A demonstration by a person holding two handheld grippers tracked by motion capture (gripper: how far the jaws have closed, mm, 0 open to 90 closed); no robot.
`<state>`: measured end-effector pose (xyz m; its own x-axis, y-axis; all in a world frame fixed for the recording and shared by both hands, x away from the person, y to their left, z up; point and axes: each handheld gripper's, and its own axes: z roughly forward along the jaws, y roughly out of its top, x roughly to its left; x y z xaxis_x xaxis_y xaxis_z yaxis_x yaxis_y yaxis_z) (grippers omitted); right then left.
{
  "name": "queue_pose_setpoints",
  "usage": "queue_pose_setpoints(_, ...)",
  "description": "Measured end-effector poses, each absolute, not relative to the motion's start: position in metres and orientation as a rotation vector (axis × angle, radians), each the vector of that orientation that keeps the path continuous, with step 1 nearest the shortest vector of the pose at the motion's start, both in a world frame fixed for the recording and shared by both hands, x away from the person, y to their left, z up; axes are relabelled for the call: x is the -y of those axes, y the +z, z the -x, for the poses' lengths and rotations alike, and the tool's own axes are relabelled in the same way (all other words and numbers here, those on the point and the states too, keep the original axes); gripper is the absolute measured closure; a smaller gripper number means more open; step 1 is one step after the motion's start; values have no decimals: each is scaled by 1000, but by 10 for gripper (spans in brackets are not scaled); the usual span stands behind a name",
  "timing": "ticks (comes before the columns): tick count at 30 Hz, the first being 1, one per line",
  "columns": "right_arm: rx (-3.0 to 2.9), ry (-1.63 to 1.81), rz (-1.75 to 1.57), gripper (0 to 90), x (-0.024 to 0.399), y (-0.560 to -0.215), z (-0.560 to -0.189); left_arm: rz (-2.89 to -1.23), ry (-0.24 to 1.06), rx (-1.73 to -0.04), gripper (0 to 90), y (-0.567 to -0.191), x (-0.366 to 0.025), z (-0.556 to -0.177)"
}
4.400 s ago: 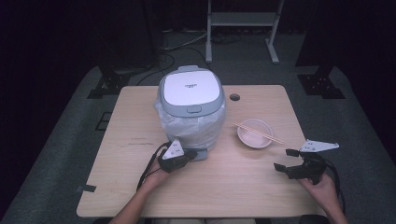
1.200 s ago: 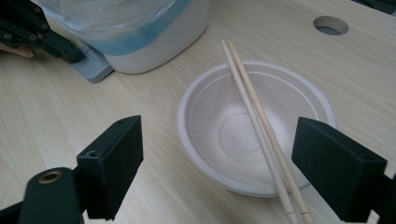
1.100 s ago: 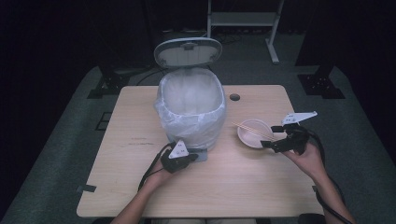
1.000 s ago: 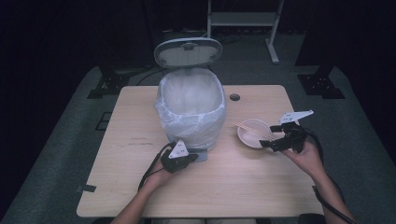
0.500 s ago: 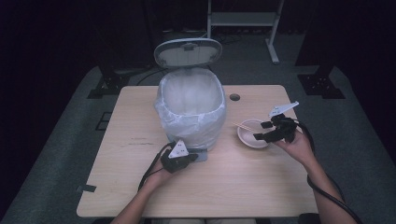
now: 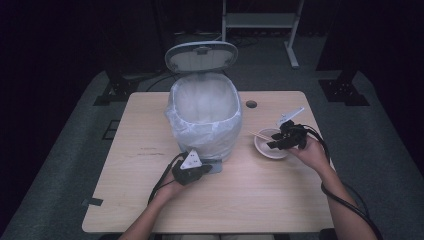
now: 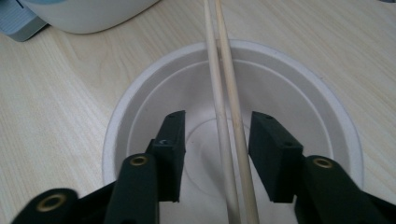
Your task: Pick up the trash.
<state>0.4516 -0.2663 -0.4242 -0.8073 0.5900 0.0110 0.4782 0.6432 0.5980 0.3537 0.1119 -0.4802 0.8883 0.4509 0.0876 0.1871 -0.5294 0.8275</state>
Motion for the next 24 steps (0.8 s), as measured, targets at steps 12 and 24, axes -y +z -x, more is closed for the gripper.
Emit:
queue_pose_setpoints(12, -2716, 861, -878, 729, 264, -427, -458, -2133, 366, -459, 900, -480, -112, -353)
queue_pose_setpoints(24, -2749, 878, -857, 787, 266, -423, -453, -2132, 364, -462, 900, -480, -112, -354)
